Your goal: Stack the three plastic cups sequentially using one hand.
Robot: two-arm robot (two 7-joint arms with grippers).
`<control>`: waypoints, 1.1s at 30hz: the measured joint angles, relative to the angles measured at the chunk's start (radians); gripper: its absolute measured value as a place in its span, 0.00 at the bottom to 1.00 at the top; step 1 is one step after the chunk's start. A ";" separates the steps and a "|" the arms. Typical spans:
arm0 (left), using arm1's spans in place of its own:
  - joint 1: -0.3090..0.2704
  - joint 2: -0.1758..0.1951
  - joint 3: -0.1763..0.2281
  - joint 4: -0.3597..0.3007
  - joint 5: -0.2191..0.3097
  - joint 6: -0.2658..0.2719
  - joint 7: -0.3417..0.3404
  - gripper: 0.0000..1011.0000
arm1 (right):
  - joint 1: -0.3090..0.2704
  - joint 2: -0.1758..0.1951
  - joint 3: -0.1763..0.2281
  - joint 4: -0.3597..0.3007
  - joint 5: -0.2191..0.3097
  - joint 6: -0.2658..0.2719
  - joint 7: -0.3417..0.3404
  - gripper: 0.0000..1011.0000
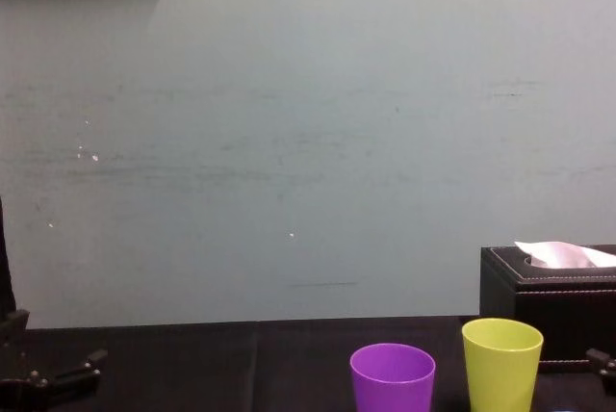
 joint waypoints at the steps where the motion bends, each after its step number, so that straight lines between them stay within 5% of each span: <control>1: 0.000 0.000 0.000 0.000 0.000 0.000 0.000 1.00 | 0.000 0.000 0.000 0.000 0.000 0.000 0.000 0.99; 33: 0.000 0.000 0.000 0.000 0.000 0.000 0.000 1.00 | 0.000 0.000 0.000 0.000 0.000 0.000 0.000 0.99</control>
